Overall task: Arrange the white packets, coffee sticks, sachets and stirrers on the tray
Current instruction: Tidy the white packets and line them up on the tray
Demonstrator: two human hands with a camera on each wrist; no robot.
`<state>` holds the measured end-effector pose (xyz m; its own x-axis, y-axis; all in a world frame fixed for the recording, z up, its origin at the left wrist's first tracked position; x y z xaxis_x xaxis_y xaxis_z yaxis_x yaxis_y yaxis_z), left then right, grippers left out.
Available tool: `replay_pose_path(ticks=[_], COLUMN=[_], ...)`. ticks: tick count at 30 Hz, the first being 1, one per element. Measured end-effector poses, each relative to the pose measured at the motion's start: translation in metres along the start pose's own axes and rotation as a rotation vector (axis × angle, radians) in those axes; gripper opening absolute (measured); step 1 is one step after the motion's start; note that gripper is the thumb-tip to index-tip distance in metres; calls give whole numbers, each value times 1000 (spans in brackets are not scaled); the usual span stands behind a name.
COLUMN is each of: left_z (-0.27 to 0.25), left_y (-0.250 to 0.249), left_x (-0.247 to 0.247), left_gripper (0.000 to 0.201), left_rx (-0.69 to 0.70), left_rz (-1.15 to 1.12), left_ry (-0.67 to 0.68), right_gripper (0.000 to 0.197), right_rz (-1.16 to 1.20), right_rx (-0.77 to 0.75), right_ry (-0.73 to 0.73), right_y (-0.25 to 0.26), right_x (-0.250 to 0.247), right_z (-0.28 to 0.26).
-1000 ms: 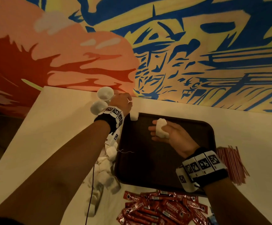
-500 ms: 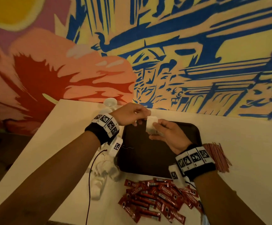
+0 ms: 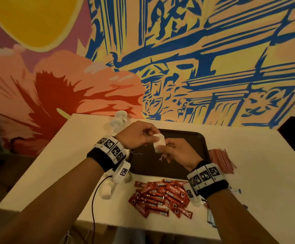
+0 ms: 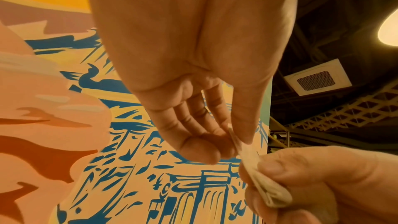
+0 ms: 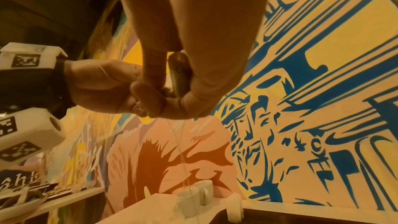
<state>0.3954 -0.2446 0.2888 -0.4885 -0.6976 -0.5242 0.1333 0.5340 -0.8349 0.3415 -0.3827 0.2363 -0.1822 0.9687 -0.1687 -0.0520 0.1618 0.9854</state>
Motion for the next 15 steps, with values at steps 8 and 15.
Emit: replay_pose_path(ticks=[8,15], left_z=[-43,-62], left_y=[0,-10], left_x=[12,5], left_gripper=[20,11], left_rx=[-44,-5], left_rz=[55,167], left_ry=[94,37], right_gripper=[18,20], right_rz=[-93,-50], right_rx=[35,-6], right_ry=[53,72], right_y=[1,8], right_x=[16,21], right_z=[-31,-51])
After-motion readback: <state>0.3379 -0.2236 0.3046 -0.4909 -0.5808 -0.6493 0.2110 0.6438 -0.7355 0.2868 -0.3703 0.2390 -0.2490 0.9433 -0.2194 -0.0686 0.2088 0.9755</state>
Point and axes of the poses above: each hand's wrist, its own z-axis towards the middle knuckle, its own x-axis out of the palm, y = z × x, the point moved 8 cm from there along z, towards the middle knuckle, and after that the axes turned 12 degrees about -x, right-handed, at the moved point
